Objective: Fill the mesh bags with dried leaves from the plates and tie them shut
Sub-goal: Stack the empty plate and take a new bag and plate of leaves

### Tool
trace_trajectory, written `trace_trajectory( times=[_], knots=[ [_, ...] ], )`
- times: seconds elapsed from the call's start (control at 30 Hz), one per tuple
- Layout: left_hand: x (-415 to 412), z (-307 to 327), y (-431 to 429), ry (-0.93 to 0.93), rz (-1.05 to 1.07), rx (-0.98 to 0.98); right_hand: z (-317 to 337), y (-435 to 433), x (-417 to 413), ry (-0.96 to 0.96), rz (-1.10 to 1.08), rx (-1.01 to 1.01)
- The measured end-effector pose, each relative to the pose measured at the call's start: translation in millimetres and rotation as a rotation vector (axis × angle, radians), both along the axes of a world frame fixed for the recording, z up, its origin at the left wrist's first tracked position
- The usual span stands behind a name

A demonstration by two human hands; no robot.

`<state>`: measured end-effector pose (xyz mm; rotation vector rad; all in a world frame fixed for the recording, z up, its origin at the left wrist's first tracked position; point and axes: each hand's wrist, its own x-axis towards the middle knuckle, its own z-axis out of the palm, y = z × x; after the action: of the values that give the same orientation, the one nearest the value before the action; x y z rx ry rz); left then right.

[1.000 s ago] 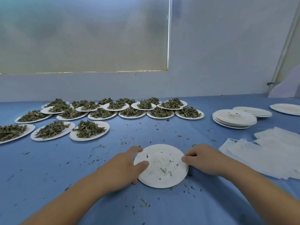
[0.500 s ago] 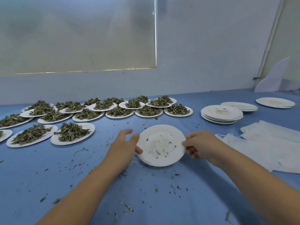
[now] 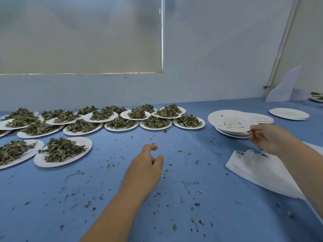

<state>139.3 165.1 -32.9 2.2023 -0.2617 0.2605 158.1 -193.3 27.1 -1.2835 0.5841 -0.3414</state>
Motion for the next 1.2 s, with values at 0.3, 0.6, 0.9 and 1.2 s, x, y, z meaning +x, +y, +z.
trace_trajectory(
  times=[0.3, 0.6, 0.9, 1.2],
  knots=[
    [2.0, -5.5, 1.4, 0.054, -0.055, 0.086, -11.8, -25.3, 22.3, -0.038, -0.23, 0.135],
    [2.6, -5.9, 1.1, 0.054, -0.068, 0.14, 2.5, -0.3, 5.6, 0.122, -0.172, -0.166],
    [-4.4, -4.2, 0.1, 0.052, -0.077, 0.196, 7.9, 48.0, -48.6, 0.424, 0.328, -1.231],
    [-14.4, 1.4, 1.4, 0.065, -0.09, 0.151, -11.0, 67.9, -74.6, 0.641, 0.448, -1.674]
  ],
)
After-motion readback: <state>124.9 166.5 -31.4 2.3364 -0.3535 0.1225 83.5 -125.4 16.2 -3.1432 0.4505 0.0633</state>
